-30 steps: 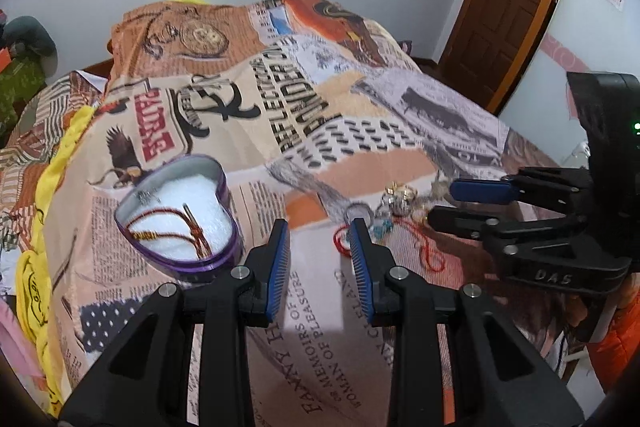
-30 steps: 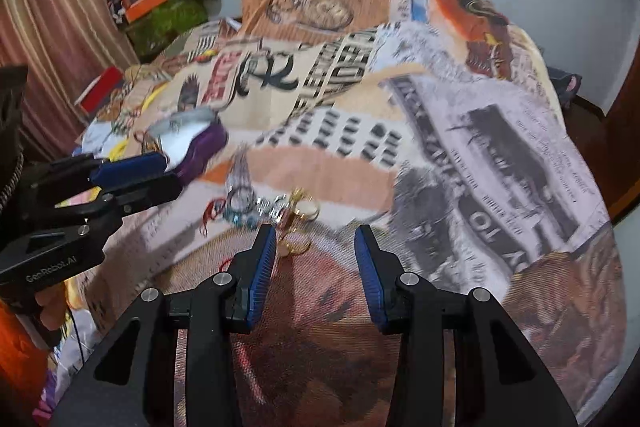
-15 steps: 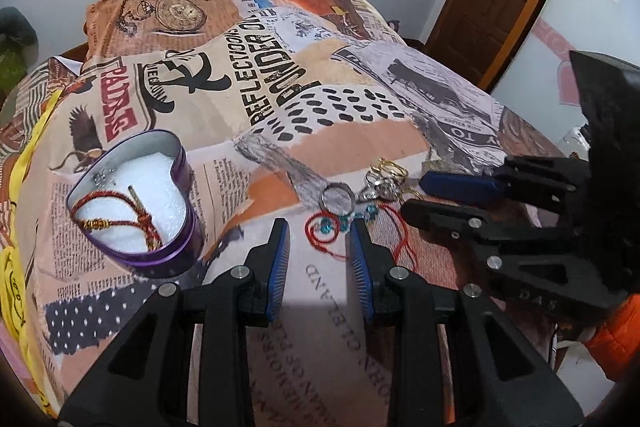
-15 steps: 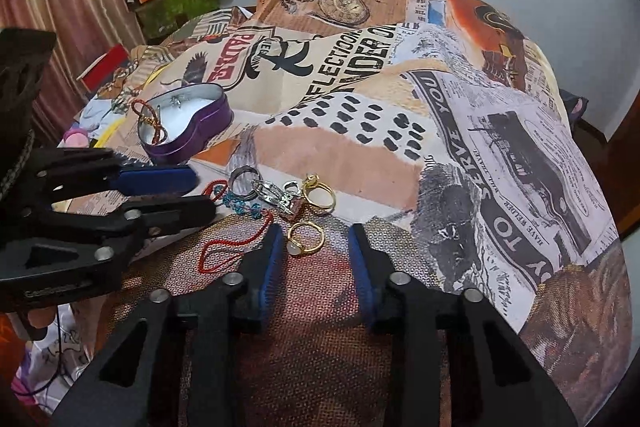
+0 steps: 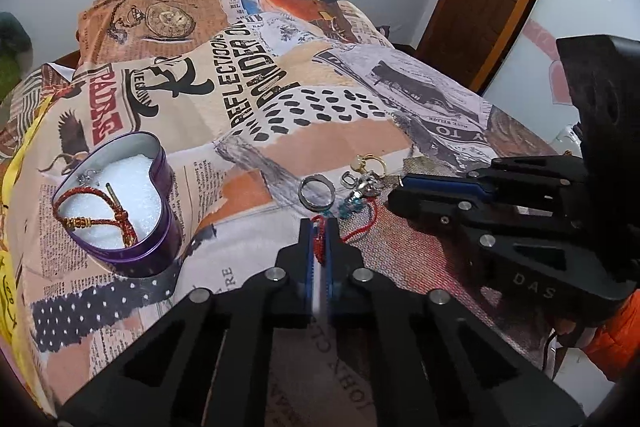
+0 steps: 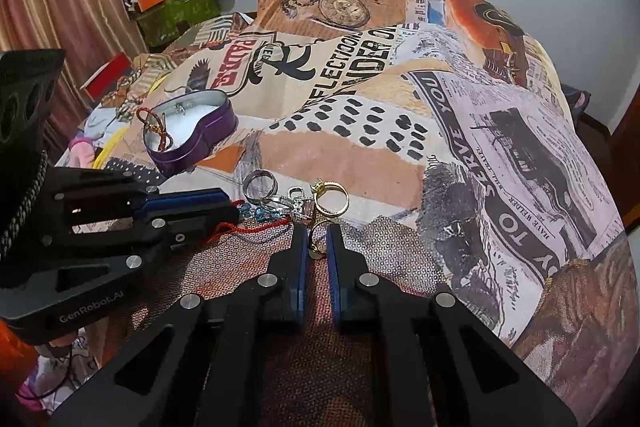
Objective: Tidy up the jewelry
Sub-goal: 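Grasp a red-cord charm with the left tool while the right tool grasps a gold ring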
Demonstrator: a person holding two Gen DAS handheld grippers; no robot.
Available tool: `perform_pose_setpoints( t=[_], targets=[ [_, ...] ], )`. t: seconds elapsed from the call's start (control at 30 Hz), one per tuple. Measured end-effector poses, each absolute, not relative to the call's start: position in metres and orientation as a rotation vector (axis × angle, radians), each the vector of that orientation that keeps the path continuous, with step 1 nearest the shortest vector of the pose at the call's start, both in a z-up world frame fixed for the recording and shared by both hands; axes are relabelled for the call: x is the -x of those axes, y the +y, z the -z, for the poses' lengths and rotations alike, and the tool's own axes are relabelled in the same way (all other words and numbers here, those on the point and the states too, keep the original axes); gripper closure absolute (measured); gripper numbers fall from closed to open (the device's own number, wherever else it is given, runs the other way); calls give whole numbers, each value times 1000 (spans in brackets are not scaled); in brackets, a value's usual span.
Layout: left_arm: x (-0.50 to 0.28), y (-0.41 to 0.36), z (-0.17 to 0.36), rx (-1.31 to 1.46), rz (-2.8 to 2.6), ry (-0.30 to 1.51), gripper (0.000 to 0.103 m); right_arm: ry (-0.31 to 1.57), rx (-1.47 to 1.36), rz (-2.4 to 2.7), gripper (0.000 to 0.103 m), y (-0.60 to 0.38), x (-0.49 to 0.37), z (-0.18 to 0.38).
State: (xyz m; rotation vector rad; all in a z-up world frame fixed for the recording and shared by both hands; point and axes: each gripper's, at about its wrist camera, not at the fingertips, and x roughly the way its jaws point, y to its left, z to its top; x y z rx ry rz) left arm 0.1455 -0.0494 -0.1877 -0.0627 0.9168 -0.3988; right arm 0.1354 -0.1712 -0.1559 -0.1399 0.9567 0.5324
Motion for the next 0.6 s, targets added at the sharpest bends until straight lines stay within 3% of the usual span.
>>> perform_pose_setpoints(
  t=[0.6],
  targets=[
    [-121, -21, 131, 143, 345, 771, 103, 888, 82, -518, 97, -186, -120, 126]
  ],
)
